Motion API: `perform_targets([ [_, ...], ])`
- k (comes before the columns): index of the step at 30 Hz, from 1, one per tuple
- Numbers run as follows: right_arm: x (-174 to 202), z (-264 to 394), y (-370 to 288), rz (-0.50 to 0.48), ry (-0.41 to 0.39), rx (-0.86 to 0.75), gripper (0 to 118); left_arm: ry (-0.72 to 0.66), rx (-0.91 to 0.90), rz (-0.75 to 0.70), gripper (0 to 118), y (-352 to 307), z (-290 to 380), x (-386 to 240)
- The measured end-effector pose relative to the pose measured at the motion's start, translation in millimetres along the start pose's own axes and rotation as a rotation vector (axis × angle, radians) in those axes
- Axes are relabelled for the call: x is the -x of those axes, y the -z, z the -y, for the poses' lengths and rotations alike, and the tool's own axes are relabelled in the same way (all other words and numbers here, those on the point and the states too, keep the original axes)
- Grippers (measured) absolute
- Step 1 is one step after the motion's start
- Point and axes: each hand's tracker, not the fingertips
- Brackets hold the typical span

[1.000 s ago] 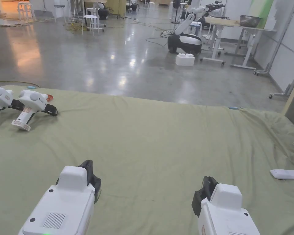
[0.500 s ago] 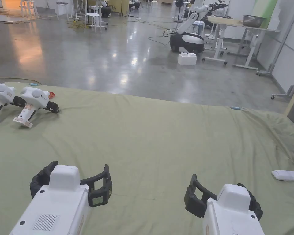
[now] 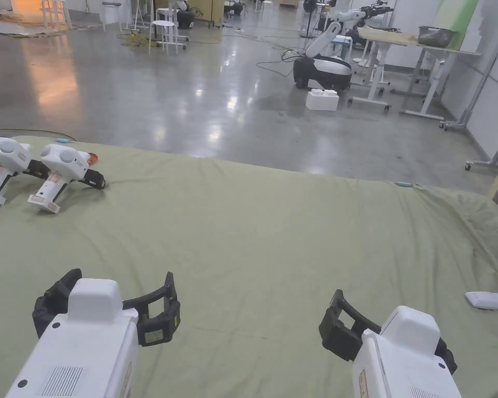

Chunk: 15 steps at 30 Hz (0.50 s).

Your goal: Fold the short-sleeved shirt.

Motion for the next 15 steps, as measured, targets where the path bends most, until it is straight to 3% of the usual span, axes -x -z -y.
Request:
perform_targets([
  [5,4.5,3.6,7.8,0.079,0.007,0.124,110,-0.043,0.031,0.022,118,2.7,-0.8,3.7],
  [8,4.7,6.2,9.2,0.077,0.013,0.124,110,-0.058,0.033,0.027,118,1.9,-0.7,3.1],
  [11,2.9,5.2,9.3,0.040,0.084,0.174,110,-0.063,0.045,0.032,118,3.4,-1.4,1.9],
  [15,2.8,0.5,12.7,0.077,0.151,0.237,110,-0.054,0.055,0.030,118,5.9,-1.4,-0.5],
])
